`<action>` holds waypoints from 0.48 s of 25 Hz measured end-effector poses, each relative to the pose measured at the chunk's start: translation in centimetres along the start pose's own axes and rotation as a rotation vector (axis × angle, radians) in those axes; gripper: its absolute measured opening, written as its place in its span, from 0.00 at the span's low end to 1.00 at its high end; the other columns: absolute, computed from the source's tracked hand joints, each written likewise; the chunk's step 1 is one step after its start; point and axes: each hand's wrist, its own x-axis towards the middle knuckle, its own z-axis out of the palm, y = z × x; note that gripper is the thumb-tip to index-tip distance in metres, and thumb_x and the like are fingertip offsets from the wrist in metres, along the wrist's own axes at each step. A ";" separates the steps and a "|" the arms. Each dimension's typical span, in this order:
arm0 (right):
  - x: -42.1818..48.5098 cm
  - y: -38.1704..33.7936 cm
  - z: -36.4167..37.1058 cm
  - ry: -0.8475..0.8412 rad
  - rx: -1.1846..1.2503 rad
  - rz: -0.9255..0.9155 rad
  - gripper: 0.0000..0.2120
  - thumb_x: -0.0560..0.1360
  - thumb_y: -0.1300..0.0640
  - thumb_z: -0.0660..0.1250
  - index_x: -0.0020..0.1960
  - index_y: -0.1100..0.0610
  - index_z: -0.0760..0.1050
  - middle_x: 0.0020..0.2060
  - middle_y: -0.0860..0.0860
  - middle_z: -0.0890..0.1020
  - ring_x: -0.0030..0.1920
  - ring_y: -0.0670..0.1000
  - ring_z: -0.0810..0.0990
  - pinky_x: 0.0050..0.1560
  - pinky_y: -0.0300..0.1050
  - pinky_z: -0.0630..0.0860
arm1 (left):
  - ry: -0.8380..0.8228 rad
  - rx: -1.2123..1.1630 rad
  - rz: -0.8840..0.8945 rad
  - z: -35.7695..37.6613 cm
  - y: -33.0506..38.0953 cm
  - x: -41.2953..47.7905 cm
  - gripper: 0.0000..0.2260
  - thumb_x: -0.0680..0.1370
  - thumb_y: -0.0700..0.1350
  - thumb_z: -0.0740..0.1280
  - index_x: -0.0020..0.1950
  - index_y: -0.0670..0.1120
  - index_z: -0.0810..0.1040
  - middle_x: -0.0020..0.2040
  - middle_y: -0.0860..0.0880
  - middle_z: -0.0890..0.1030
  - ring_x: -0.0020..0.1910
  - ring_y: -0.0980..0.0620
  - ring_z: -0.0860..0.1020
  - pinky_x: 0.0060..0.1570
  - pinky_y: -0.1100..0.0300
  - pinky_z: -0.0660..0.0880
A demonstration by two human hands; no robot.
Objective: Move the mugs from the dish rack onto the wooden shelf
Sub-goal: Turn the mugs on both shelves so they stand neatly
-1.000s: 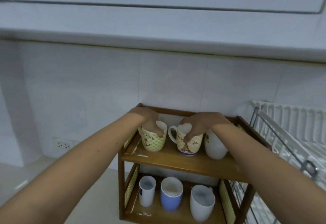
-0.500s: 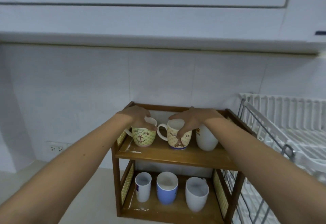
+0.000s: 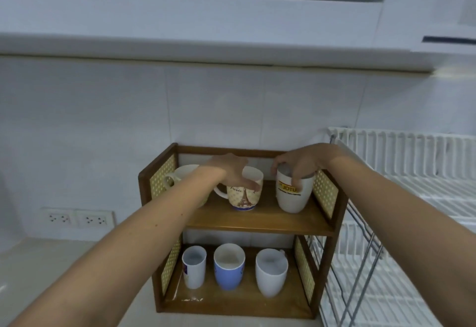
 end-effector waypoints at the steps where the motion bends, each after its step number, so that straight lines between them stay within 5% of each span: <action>1: -0.1 0.2 0.1 0.013 -0.001 -0.003 0.28 0.65 0.64 0.72 0.59 0.44 0.69 0.63 0.49 0.68 0.57 0.54 0.69 0.44 0.44 0.73 | 0.011 0.012 0.007 0.1 0.0 0.3 0.36 0.69 0.69 0.65 0.70 0.47 0.69 0.66 0.45 0.76 0.61 0.45 0.75 0.55 0.52 0.76; 5: -0.1 0.4 0.6 0.151 0.085 0.076 0.32 0.69 0.49 0.71 0.70 0.47 0.64 0.70 0.52 0.67 0.65 0.56 0.68 0.59 0.50 0.71 | 0.041 -0.015 0.021 0.5 -0.6 0.7 0.36 0.68 0.68 0.67 0.66 0.46 0.73 0.62 0.46 0.78 0.57 0.46 0.77 0.51 0.53 0.77; 7: -0.3 0.5 0.7 0.157 0.001 0.167 0.41 0.67 0.43 0.72 0.74 0.51 0.59 0.70 0.54 0.67 0.64 0.58 0.71 0.55 0.51 0.77 | 0.047 -0.054 0.037 0.6 -0.8 0.8 0.33 0.67 0.68 0.68 0.63 0.47 0.74 0.60 0.47 0.80 0.54 0.48 0.78 0.47 0.55 0.78; 12: -0.9 0.6 0.7 0.106 0.082 0.080 0.40 0.65 0.54 0.76 0.71 0.45 0.60 0.68 0.54 0.65 0.59 0.59 0.71 0.49 0.55 0.82 | 0.060 -0.069 0.044 0.9 -1.3 1.0 0.40 0.66 0.69 0.67 0.71 0.48 0.69 0.66 0.46 0.76 0.60 0.46 0.76 0.52 0.54 0.76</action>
